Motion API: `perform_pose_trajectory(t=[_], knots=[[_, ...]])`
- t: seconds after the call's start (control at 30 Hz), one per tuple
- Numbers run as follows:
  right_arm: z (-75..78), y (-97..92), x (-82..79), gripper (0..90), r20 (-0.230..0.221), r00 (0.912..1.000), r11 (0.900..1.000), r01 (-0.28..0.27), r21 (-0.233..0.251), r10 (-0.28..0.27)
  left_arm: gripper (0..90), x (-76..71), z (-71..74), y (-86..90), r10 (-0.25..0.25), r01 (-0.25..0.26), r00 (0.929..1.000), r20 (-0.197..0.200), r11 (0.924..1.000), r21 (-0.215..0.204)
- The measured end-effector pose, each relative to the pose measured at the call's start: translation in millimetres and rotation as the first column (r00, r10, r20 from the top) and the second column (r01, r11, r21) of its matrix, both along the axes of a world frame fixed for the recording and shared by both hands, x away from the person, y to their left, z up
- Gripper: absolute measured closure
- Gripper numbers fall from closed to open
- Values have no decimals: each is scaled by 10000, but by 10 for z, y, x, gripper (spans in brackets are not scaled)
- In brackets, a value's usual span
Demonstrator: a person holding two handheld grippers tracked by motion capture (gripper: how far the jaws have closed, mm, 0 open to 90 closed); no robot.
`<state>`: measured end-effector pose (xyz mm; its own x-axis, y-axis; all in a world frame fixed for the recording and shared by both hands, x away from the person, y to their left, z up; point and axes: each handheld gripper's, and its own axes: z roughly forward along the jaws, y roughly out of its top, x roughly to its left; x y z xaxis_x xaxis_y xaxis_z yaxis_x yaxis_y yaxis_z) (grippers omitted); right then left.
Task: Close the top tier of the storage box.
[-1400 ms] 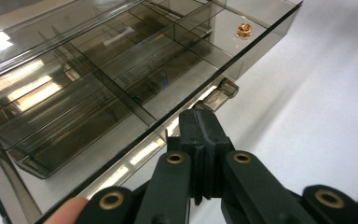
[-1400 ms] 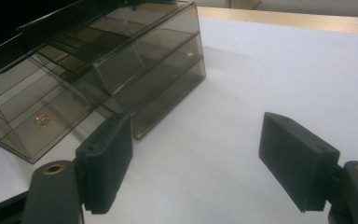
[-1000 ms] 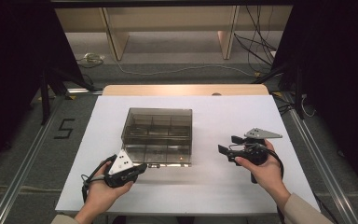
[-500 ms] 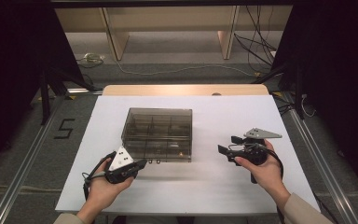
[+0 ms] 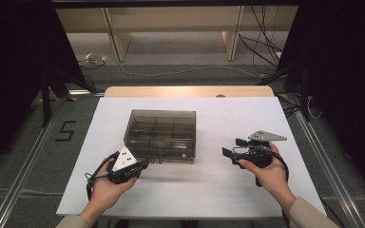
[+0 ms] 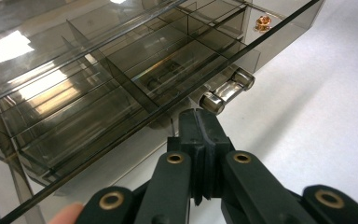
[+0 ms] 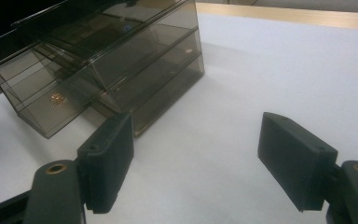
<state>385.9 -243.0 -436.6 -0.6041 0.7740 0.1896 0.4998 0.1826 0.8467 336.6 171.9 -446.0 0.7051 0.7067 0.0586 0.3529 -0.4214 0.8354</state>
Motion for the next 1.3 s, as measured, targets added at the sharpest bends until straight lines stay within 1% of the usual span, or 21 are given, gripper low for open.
perform_pose_trajectory(t=[0.13, 0.2, 0.37, 0.77, 1.3], knots=[[2, -3, -2, 280, -5, 10000, 10000, 19, -3, -19, 894, 13, 3, 0, -3, 3, 10000, 13, 10000, -82], [1, -4, -2, 280, -13, 10000, 10000, 21, -1, -21, 894, 24, -1, -1, -40, 40, 10000, -31, 10000, -8], [3, -8, -2, 280, -27, 10000, 10000, 41, 23, -41, 894, 39, -2, -2, -43, 43, 10000, -25, 10000, -2], [3, -6, -3, 280, -16, 10000, 10000, 29, 2, -29, 894, 73, -5, 3, -85, 84, 9999, 103, 9999, 107], [1, -6, -2, 282, -20, 10000, 10000, 23, -10, -23, 895, 116, -1, 6, -17, 17, 10000, 92, 10000, 11]])
